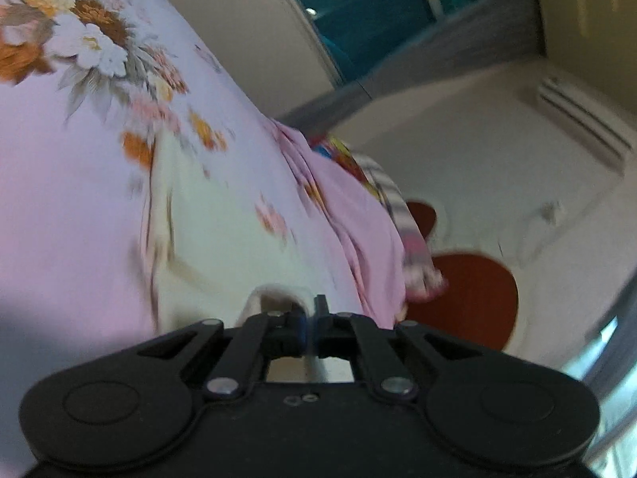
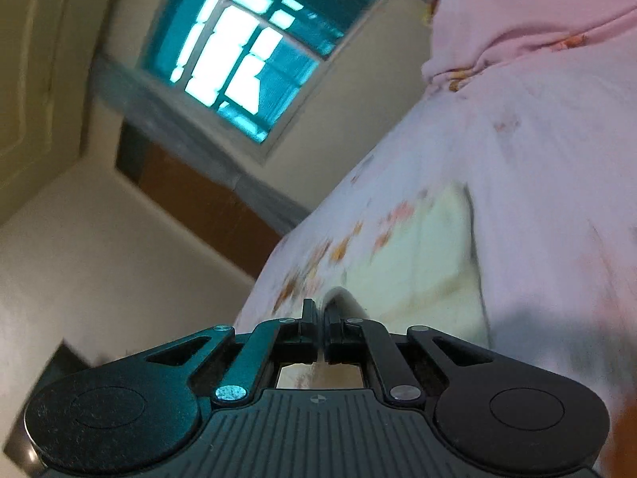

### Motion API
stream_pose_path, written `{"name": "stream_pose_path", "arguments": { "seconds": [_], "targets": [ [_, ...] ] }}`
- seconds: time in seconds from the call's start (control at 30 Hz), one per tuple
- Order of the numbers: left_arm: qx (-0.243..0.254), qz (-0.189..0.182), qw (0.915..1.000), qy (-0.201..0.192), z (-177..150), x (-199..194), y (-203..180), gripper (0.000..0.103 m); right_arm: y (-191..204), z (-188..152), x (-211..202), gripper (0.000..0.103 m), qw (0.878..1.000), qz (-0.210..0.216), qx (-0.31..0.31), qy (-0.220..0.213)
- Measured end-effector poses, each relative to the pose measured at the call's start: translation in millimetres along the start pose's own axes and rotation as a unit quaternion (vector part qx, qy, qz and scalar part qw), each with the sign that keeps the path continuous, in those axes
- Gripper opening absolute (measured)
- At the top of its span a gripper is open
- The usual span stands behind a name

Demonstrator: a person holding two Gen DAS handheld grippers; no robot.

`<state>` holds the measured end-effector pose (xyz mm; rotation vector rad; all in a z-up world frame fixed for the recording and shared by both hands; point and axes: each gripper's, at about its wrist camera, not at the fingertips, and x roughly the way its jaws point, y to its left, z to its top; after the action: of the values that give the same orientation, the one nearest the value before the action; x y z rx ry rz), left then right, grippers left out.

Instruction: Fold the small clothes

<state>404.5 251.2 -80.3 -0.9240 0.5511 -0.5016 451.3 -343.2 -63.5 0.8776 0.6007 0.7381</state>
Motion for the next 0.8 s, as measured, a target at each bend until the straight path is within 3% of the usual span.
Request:
{"name": "stream_pose_path", "arguments": {
  "seconds": [0.07, 0.13, 0.17, 0.23, 0.27, 0.3, 0.4, 0.47, 0.5, 0.6, 0.77, 0.8],
  "targets": [
    [-0.009, 0.018, 0.9998, -0.007, 30, 32, 15, 0.002, -30, 35, 50, 0.003, 0.999, -0.008, 0.042, 0.006],
    [-0.029, 0.062, 0.9975, -0.018, 58, 63, 39, 0.004, -73, 61, 104, 0.003, 0.992, -0.044, 0.121, 0.015],
    [-0.046, 0.087, 0.9948, -0.025, 63, 74, 51, 0.014, -90, 70, 122, 0.004, 0.989, -0.059, 0.131, 0.021],
    [-0.06, 0.139, 0.9883, -0.017, 67, 87, 71, 0.017, -114, 78, 138, 0.012, 0.977, -0.16, 0.14, 0.012],
    [-0.062, 0.145, 0.9874, -0.007, 66, 89, 75, 0.02, -121, 81, 136, 0.03, 0.976, -0.166, 0.139, 0.007],
    [-0.046, 0.137, 0.9895, -0.001, 64, 85, 73, 0.022, -122, 81, 128, 0.046, 0.982, -0.143, 0.126, -0.004],
    [0.045, 0.154, 0.9869, -0.014, 56, 64, 54, 0.027, -108, 78, 99, 0.049, 0.991, -0.12, 0.046, -0.038],
    [0.135, 0.192, 0.9718, -0.016, 52, 59, 37, 0.027, -86, 76, 96, 0.049, 0.986, -0.148, -0.065, -0.029],
    [0.187, 0.208, 0.96, -0.01, 48, 59, 27, 0.027, -76, 72, 97, 0.048, 0.983, -0.152, -0.105, -0.016],
    [0.292, 0.23, 0.9283, 0.018, 42, 74, 6, 0.027, -59, 60, 114, 0.046, 0.96, -0.178, -0.213, 0.036],
    [0.347, 0.237, 0.9055, 0.059, 37, 100, -5, 0.027, -49, 27, 128, 0.046, 0.934, -0.194, -0.288, 0.085],
    [0.344, 0.235, 0.9069, 0.064, 37, 102, -2, 0.027, -48, 23, 133, 0.046, 0.931, -0.195, -0.294, 0.091]
  ]
}}
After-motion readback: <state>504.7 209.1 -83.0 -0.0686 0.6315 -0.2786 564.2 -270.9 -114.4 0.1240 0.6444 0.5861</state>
